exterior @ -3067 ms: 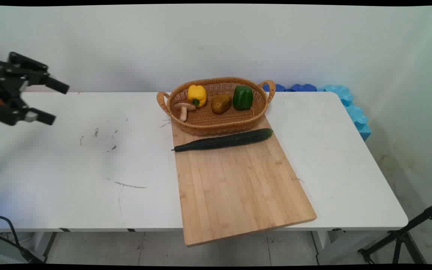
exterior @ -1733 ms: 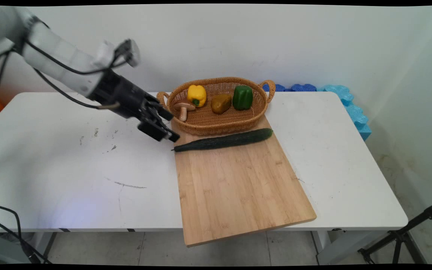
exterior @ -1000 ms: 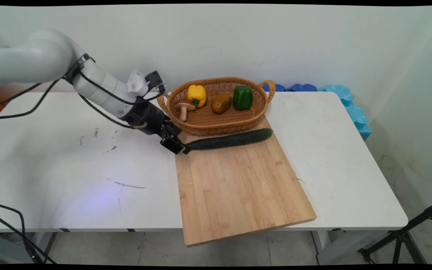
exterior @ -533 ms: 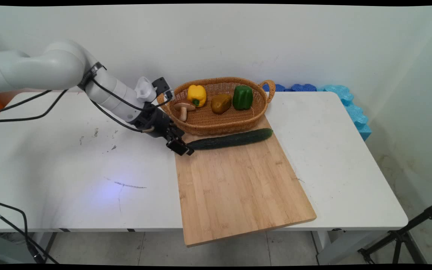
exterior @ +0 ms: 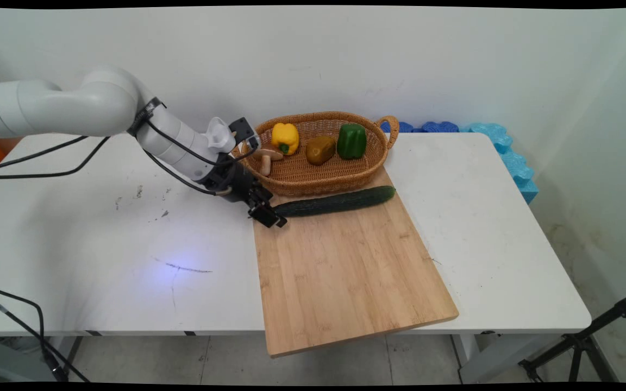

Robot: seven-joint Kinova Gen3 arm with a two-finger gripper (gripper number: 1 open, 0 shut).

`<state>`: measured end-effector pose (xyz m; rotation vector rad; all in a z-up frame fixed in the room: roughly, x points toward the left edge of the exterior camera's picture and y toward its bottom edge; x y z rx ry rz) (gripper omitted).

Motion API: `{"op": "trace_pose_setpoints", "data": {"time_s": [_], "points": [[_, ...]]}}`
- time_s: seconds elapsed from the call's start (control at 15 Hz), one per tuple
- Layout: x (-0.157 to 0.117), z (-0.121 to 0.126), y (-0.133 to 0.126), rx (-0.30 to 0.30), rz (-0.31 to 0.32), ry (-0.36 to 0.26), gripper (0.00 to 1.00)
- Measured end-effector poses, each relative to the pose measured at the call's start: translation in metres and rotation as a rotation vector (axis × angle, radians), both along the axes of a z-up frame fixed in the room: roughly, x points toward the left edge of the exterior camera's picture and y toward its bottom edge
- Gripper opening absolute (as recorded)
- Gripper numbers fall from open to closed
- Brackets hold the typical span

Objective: Pick up the cucumber from the cutting board, then place the picked object in the vegetable basket

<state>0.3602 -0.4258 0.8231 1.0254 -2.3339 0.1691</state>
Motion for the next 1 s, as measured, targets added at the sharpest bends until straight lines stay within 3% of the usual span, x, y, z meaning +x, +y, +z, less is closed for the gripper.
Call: {"op": "trace_pose_setpoints", "data": {"time_s": [0.4, 0.47, 1.0], "points": [[-0.003, -0.007, -0.004, -0.001, -0.008, -0.003, 1.0], [-0.003, -0.008, -0.004, -0.002, -0.009, -0.004, 0.0], [-0.003, -0.014, -0.005, 0.001, -0.027, -0.016, 0.0]]}}
